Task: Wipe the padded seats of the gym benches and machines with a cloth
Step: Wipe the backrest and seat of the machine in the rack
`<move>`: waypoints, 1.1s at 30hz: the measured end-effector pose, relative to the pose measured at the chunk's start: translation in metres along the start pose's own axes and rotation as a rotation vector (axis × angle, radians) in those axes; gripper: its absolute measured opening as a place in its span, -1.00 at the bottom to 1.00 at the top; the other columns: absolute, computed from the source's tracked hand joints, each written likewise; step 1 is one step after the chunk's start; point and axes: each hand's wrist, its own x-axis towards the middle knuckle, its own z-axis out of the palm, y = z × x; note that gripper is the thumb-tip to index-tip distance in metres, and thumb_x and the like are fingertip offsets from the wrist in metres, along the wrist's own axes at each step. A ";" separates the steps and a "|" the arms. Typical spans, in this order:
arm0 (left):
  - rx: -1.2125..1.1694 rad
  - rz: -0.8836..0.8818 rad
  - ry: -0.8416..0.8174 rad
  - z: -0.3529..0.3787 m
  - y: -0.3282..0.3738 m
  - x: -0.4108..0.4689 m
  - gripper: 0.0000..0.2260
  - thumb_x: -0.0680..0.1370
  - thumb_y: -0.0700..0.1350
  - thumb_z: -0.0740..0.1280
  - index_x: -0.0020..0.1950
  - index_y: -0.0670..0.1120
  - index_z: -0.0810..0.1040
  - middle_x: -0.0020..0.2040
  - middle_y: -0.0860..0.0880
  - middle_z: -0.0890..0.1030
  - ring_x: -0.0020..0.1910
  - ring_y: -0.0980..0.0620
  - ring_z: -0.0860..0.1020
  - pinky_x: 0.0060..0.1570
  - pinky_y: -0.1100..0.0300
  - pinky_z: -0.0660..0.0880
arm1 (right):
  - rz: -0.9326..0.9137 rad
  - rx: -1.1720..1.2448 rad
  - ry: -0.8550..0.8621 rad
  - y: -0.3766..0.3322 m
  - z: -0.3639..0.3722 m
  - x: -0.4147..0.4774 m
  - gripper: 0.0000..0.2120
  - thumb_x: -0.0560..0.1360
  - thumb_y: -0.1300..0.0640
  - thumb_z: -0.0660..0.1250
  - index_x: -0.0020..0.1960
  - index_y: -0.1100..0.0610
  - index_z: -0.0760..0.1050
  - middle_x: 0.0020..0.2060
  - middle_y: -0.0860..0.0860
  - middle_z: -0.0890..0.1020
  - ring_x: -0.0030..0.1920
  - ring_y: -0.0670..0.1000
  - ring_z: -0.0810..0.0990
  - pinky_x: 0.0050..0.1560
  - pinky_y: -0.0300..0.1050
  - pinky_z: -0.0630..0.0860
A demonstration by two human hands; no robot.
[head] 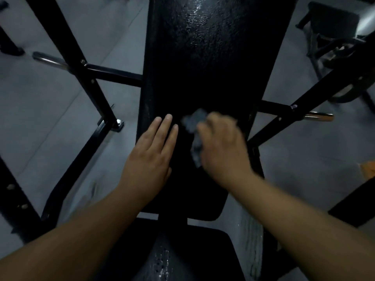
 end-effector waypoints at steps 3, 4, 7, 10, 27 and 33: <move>-0.041 -0.046 -0.004 0.006 0.005 -0.011 -0.14 0.43 -0.08 0.41 0.62 -0.18 0.02 0.63 -0.20 -0.06 0.61 -0.18 -0.03 0.50 -0.10 0.21 | -0.282 0.028 -0.209 -0.004 0.010 -0.064 -0.49 0.28 -0.03 0.49 0.16 0.16 0.52 0.15 0.12 0.43 0.04 0.18 0.47 -0.10 0.02 0.46; -0.057 -0.062 0.000 0.008 0.006 -0.015 -0.16 0.44 -0.10 0.40 0.62 -0.18 0.04 0.63 -0.20 -0.05 0.60 -0.17 -0.01 0.50 -0.09 0.22 | -0.288 0.071 -0.214 0.006 0.009 -0.068 -0.58 0.30 0.00 0.50 0.08 0.17 0.56 0.11 0.11 0.44 0.00 0.16 0.47 -0.15 0.00 0.47; -0.102 -0.125 0.018 0.016 0.009 -0.032 -0.19 0.42 -0.17 0.42 0.60 -0.18 0.12 0.62 -0.19 0.05 0.59 -0.17 0.08 0.50 -0.04 0.23 | -0.152 0.151 -0.034 0.028 -0.001 -0.030 -0.84 0.42 0.20 0.40 -0.05 0.26 0.53 0.00 0.16 0.44 -0.04 0.17 0.38 -0.18 0.03 0.49; -0.154 -0.165 0.009 0.030 0.013 -0.049 -0.19 0.40 -0.22 0.39 0.60 -0.17 0.13 0.62 -0.19 0.04 0.59 -0.17 0.08 0.49 -0.04 0.25 | 0.010 0.123 0.157 0.005 0.002 0.031 -0.76 0.47 0.23 0.27 0.12 0.23 0.53 0.12 0.17 0.44 0.06 0.19 0.38 0.00 0.02 0.37; -0.262 -0.206 -0.086 0.038 -0.034 -0.093 -0.19 0.40 -0.20 0.32 0.60 -0.25 0.05 0.61 -0.23 0.05 0.58 -0.16 0.12 0.45 -0.07 0.31 | -0.341 0.000 -0.108 -0.112 0.045 0.011 -0.54 0.46 0.14 0.21 0.36 0.15 0.45 0.21 0.09 0.50 0.11 0.17 0.44 0.02 0.05 0.35; -0.278 -0.167 -0.044 0.034 -0.031 -0.086 -0.31 0.43 -0.16 0.16 0.57 -0.26 0.16 0.60 -0.25 0.09 0.56 -0.18 0.18 0.42 -0.08 0.35 | -0.004 -0.023 0.038 -0.066 0.017 0.061 -0.51 0.46 0.20 0.33 0.39 0.18 0.42 0.42 0.23 0.36 0.37 0.25 0.29 0.23 0.17 0.33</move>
